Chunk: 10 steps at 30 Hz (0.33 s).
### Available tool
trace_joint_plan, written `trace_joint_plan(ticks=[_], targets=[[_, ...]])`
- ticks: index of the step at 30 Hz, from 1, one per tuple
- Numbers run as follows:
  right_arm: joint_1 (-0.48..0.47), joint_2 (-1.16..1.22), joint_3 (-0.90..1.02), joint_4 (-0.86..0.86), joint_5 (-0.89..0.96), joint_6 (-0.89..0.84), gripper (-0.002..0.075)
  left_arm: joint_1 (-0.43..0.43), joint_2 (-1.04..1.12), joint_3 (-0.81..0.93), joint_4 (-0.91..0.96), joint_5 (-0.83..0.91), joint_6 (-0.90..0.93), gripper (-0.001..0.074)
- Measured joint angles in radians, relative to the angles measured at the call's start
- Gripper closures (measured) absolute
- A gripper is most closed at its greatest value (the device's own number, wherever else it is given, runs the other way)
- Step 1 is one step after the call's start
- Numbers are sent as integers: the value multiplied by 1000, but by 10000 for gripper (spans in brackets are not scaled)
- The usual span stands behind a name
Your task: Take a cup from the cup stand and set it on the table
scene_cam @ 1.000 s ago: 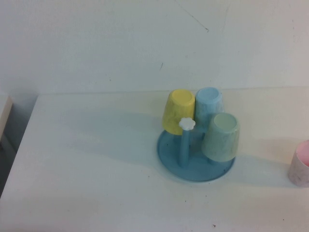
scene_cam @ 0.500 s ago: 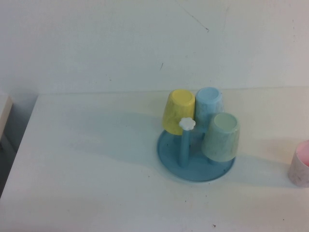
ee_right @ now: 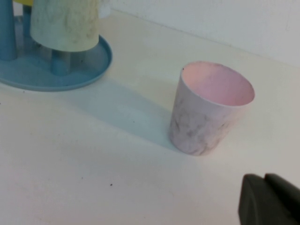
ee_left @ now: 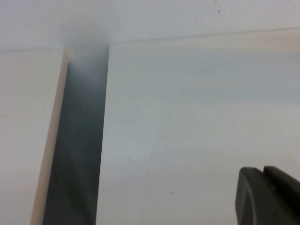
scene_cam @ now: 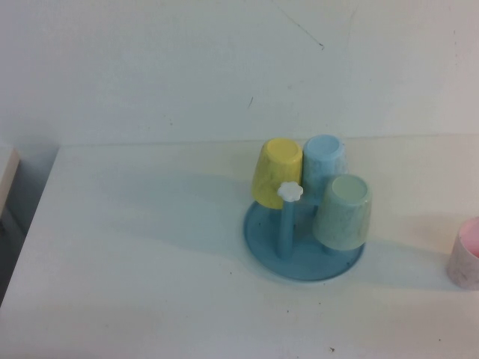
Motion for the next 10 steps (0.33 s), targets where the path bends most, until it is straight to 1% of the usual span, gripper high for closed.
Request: trace_joint_plan(ticks=[10], targets=[[0, 0, 0, 0, 0, 0, 727, 0, 0, 0, 0, 2, 7, 737]])
